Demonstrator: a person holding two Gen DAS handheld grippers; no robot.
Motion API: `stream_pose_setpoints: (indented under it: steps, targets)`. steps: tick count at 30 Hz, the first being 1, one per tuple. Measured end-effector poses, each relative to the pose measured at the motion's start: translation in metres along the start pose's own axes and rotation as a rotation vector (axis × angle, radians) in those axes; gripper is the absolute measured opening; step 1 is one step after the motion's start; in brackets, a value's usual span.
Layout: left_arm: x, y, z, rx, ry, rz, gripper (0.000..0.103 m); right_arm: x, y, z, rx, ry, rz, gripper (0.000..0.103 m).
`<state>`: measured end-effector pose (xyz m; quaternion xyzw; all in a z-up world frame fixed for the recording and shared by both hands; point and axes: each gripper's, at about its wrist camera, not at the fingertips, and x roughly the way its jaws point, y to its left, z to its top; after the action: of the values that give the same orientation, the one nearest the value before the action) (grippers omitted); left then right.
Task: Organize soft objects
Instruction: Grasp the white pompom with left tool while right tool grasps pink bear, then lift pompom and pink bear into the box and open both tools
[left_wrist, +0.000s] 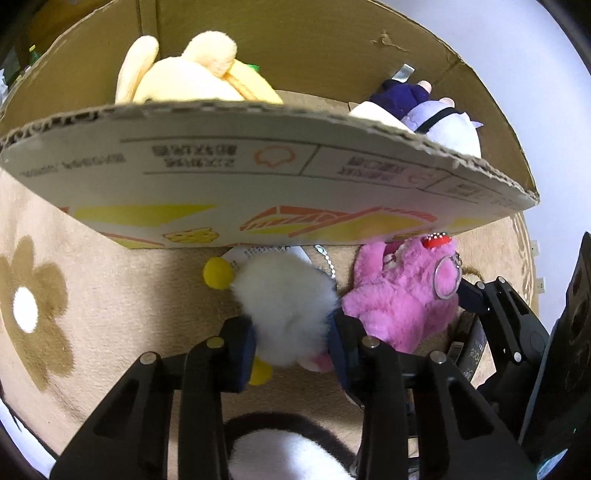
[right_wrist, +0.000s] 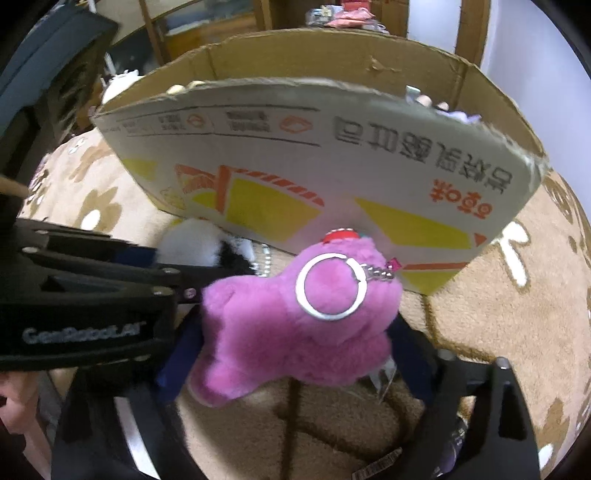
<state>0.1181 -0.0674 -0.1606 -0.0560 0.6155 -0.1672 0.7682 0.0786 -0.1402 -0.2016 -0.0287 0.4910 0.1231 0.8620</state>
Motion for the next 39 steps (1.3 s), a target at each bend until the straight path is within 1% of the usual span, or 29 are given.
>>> stream_pose_setpoints:
  steps: [4,7,8,12,15,17,20,22,26,28,32,35,39]
  targets:
    - [-0.007,-0.001,-0.001,0.02,-0.011,0.015,0.032,-0.002,0.0,0.0,0.007,0.001,0.011,0.093]
    - [-0.013,-0.008,0.0,0.052,-0.037,0.05,0.032,-0.004,-0.005,0.0,0.028,-0.001,0.026,0.092]
    - [-0.015,-0.008,0.0,0.052,-0.045,0.058,0.032,-0.005,-0.005,-0.001,0.032,-0.002,0.03,0.092]
    - [-0.024,-0.003,0.0,0.018,-0.061,0.049,0.032,-0.01,-0.008,-0.001,0.043,-0.001,0.035,0.092]
    - [-0.032,0.007,-0.003,0.014,-0.08,0.065,0.032,-0.015,-0.012,-0.004,0.062,-0.006,0.046,0.092]
    - [-0.04,0.007,-0.006,0.016,-0.099,0.085,0.032,-0.019,-0.015,-0.005,0.074,-0.013,0.048,0.092]
    - [-0.055,-0.001,-0.009,0.055,-0.143,0.123,0.031,-0.029,-0.022,-0.006,0.115,-0.036,0.045,0.092]
    - [-0.067,0.002,-0.018,0.075,-0.175,0.136,0.031,-0.038,-0.027,-0.007,0.151,-0.062,0.057,0.092]
    - [-0.098,-0.002,-0.032,0.094,-0.257,0.15,0.031,-0.061,-0.032,-0.01,0.181,-0.128,0.067,0.092]
    - [-0.111,-0.003,-0.038,0.093,-0.296,0.135,0.031,-0.075,-0.035,-0.012,0.187,-0.167,0.067,0.092]
    - [-0.143,-0.01,-0.049,0.116,-0.438,0.134,0.031,-0.103,-0.033,-0.011,0.173,-0.274,0.052,0.092]
    - [-0.163,-0.019,-0.049,0.145,-0.546,0.144,0.031,-0.123,-0.035,-0.011,0.17,-0.355,0.048,0.092]
    - [-0.176,-0.023,-0.046,0.179,-0.627,0.179,0.031,-0.141,-0.041,-0.005,0.182,-0.43,0.056,0.092]
